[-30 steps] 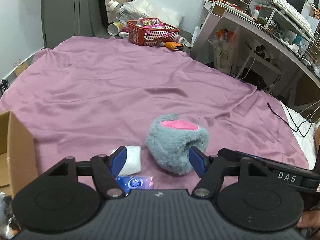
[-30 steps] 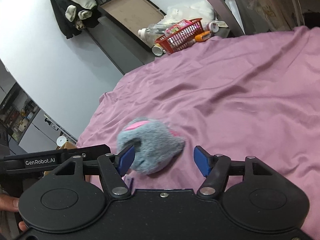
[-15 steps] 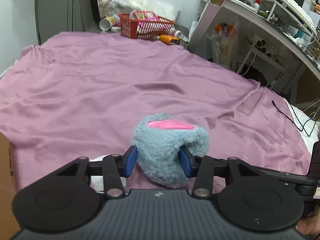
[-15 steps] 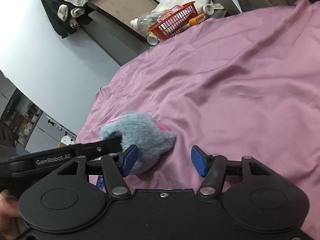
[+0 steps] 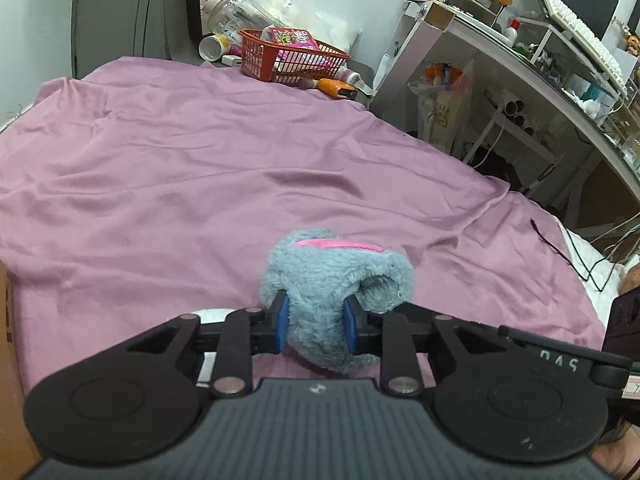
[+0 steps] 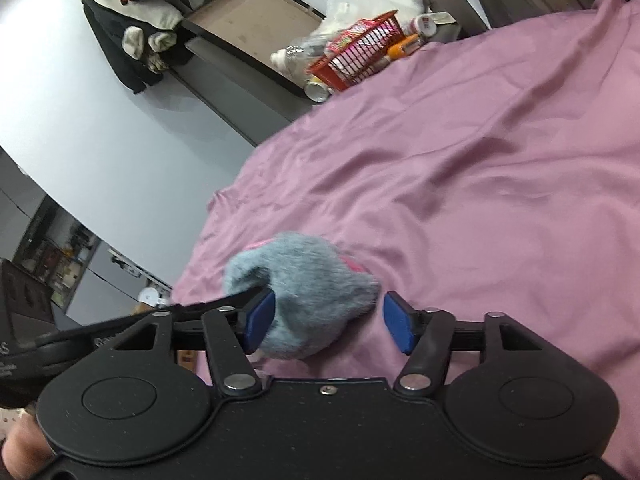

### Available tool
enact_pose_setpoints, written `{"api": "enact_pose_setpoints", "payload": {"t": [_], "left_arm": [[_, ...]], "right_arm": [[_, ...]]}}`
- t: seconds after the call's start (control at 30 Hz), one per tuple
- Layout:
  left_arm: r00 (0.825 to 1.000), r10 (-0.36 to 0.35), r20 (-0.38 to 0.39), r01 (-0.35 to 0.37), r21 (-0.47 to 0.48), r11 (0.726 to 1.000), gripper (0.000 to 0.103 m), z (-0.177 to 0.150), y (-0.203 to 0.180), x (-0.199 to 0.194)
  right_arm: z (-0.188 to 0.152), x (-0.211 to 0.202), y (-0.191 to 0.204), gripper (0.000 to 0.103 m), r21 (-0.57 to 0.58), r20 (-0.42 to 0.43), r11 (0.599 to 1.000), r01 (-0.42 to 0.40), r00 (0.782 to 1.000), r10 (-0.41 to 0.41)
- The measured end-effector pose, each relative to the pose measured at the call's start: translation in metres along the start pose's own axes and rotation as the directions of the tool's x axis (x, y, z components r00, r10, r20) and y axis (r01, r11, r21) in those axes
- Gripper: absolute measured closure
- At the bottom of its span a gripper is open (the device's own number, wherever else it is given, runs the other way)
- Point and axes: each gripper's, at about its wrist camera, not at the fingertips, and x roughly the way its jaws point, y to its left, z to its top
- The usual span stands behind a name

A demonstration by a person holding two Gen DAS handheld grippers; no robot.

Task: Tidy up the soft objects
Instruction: 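Close the left gripper on the grey fuzzy plush while the right gripper closes in beside it, then lift the grey plush with both grippers and carry it over the cardboard box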

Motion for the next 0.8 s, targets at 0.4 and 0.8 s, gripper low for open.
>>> {"api": "enact_pose_setpoints", "payload": {"t": [0.4, 0.8], "left_arm": [[0.998, -0.056, -0.021, 0.056, -0.017, 0.998, 0.08, -0.011, -0.005, -0.021], [0.995, -0.096, 0.023, 0.095, 0.012, 0.995, 0.08, -0.009, -0.011, -0.069]], "right_arm": [[-0.007, -0.013, 0.02, 0.064, -0.016, 0.002, 0.998, 0.059, 0.998, -0.059], [-0.013, -0.046, 0.063, 0.065, -0.019, 0.079, 0.995, 0.096, 0.992, -0.094]]}}
